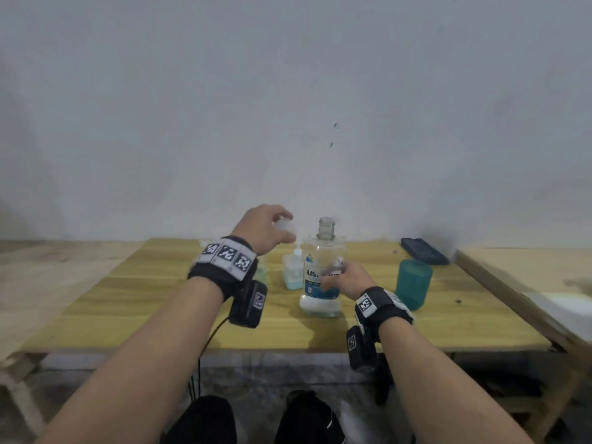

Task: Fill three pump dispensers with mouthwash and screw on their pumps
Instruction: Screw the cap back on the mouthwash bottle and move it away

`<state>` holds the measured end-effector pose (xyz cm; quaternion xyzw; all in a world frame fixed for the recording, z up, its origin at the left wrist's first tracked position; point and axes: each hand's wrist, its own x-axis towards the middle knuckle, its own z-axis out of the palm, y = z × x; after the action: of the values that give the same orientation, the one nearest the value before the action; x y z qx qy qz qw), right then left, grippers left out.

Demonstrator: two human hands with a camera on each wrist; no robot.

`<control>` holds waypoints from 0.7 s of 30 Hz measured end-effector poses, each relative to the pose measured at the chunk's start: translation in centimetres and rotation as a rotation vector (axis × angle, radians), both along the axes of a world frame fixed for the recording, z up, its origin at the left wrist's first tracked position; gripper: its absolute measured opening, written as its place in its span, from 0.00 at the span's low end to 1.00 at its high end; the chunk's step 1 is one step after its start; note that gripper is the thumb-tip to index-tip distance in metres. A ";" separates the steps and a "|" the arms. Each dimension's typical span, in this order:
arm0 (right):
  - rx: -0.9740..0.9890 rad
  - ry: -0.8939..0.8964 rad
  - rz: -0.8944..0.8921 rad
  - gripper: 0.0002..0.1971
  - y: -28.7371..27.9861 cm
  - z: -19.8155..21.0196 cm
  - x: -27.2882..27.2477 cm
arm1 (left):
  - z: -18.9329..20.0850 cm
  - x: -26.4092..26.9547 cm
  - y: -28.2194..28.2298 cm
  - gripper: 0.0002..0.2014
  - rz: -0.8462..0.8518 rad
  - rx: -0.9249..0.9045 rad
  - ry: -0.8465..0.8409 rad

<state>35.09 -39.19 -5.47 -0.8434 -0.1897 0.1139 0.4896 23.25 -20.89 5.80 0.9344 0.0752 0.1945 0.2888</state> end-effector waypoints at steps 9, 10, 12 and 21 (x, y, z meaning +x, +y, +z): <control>0.065 0.050 0.054 0.22 0.6 -0.5 1.0 | 2.6 5.5 -4.6 0.24 -0.128 0.098 0.071; 0.071 0.049 0.063 0.20 0.7 -0.6 1.1 | 2.5 5.6 -4.5 0.24 -0.131 0.091 0.073; 0.080 0.048 0.067 0.20 0.7 -0.8 1.2 | 2.5 5.7 -4.2 0.24 -0.150 0.077 0.087; 0.101 0.101 0.074 0.16 0.6 -0.7 1.7 | 2.1 6.4 -3.4 0.22 -0.271 0.081 0.146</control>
<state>36.79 -38.58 -6.16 -0.8032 -0.2013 0.1644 0.5361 29.67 -24.32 7.87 0.9585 -0.0386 0.0881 0.2683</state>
